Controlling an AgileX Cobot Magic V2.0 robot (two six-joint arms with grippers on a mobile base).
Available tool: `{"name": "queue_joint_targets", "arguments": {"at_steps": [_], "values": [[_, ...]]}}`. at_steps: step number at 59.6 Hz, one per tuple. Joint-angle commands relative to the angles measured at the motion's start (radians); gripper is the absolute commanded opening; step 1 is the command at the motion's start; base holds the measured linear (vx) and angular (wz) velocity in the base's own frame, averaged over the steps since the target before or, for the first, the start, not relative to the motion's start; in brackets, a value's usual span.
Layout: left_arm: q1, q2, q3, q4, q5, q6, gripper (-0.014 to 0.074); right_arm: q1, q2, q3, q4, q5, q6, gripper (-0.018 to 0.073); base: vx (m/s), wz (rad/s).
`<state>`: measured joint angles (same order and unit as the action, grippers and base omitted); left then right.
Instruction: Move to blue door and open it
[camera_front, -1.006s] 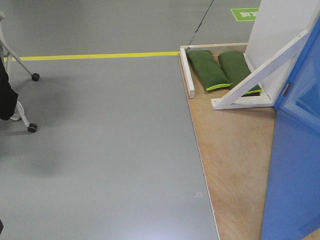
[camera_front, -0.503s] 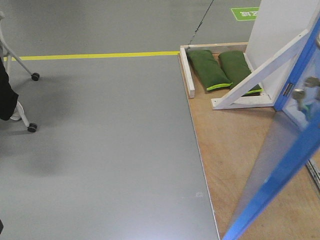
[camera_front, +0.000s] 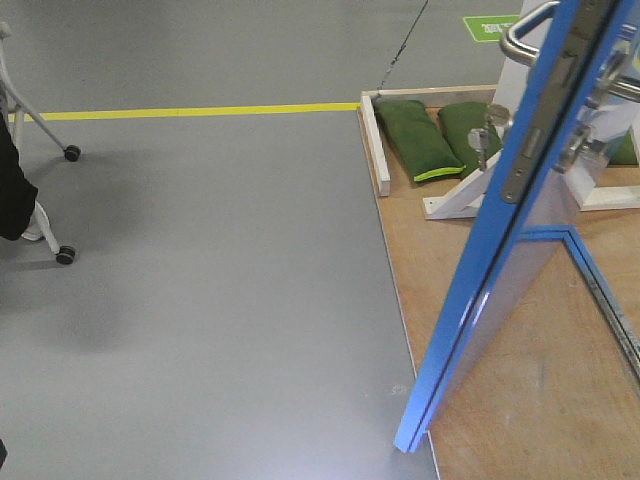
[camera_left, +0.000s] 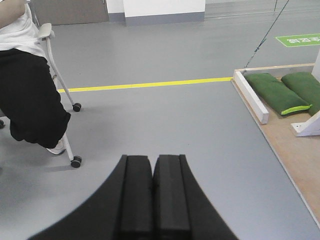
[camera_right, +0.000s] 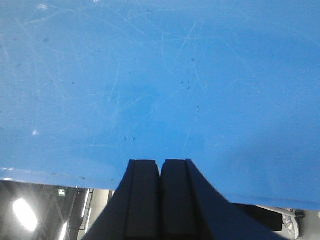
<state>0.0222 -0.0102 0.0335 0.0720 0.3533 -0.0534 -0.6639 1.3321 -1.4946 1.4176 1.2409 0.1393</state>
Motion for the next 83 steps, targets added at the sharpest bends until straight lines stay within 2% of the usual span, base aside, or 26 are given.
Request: {"name": "queue_joint_targets", "arguments": {"at_steps": [1, 18, 30, 35, 43, 60, 83], "values": [[-0.005, -0.016, -0.035, -0.005, -0.076, -0.004, 0.0071, 0.000, -0.023, -0.030, 0.072, -0.033, -0.014, -0.0004, 0.00, 0.00], [-0.005, -0.016, -0.035, -0.005, -0.076, -0.004, 0.0071, 0.014, -0.023, -0.030, 0.068, -0.276, -0.014, -0.0004, 0.00, 0.00], [-0.005, -0.016, -0.035, -0.005, -0.076, -0.004, 0.0071, 0.160, -0.008, -0.030, 0.012, -0.478, -0.014, -0.0004, 0.00, 0.00], [-0.005, -0.016, -0.035, -0.005, -0.076, -0.004, 0.0071, 0.191, 0.005, -0.030, 0.012, -0.471, -0.014, -0.0004, 0.00, 0.00], [-0.005, -0.016, -0.035, -0.005, -0.076, -0.004, 0.0071, 0.187, 0.022, -0.030, -0.023, -0.414, -0.014, -0.0004, 0.00, 0.00], [-0.005, -0.016, -0.035, -0.005, -0.076, -0.004, 0.0071, 0.187, 0.078, -0.028, -0.117, -0.414, -0.014, -0.0004, 0.00, 0.00], [-0.005, -0.016, -0.035, -0.005, -0.076, -0.004, 0.0071, 0.188, 0.101, -0.028, -0.143, -0.414, -0.018, -0.0004, 0.00, 0.00]]}}
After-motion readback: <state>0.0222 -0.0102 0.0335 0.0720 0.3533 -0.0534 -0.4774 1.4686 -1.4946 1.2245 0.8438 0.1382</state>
